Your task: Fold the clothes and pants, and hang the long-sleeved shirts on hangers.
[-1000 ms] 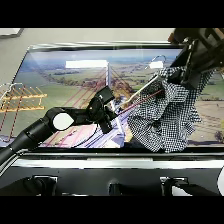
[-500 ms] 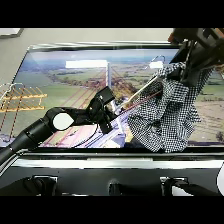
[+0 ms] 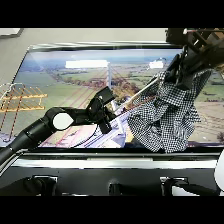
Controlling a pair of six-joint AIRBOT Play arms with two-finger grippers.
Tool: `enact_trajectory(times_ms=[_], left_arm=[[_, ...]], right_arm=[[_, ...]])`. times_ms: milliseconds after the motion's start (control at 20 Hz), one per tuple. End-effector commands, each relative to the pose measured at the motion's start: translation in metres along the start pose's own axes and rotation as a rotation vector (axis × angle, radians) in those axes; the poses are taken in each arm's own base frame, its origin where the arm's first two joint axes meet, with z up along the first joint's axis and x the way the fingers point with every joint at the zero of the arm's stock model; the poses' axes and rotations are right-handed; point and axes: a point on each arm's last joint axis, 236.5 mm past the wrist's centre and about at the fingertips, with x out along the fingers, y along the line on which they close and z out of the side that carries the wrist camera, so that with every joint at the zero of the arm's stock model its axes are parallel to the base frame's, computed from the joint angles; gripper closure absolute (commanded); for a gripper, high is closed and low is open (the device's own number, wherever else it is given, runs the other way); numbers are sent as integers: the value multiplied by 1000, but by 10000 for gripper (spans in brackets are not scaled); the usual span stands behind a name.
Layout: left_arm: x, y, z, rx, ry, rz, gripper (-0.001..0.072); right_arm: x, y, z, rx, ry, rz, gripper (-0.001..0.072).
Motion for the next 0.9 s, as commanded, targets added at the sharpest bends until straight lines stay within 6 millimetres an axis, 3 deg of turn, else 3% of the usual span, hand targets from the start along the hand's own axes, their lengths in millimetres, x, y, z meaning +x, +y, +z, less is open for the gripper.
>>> enact_trajectory(times_ms=[0,200,250,300,350,450,650,750,850], left_arm=[[0,0,1,-3,-6,1,677],[-1,1,2,-4,-10,4,646],[-1,2,3,-5,-12,7,559],[-1,5,5,-8,-23,18,327],[-2,11,9,-21,-39,36,198],[-4,23,18,-40,-80,76,159],[-14,47,22,-92,-114,132,158],[-32,69,15,-297,-118,158,157],[-62,102,-8,-578,-98,198,156]], right_arm=[[2,13,-4,13,16,56,678],[-14,15,2,-2,5,15,681],[-21,16,2,-4,12,-5,681],[-29,16,0,8,28,-30,682],[-37,17,-2,17,43,-57,682],[-52,18,-5,14,68,-104,683],[-73,27,-3,21,76,-150,683],[-82,29,-5,43,87,-178,683],[-89,31,-6,49,95,-200,683]])
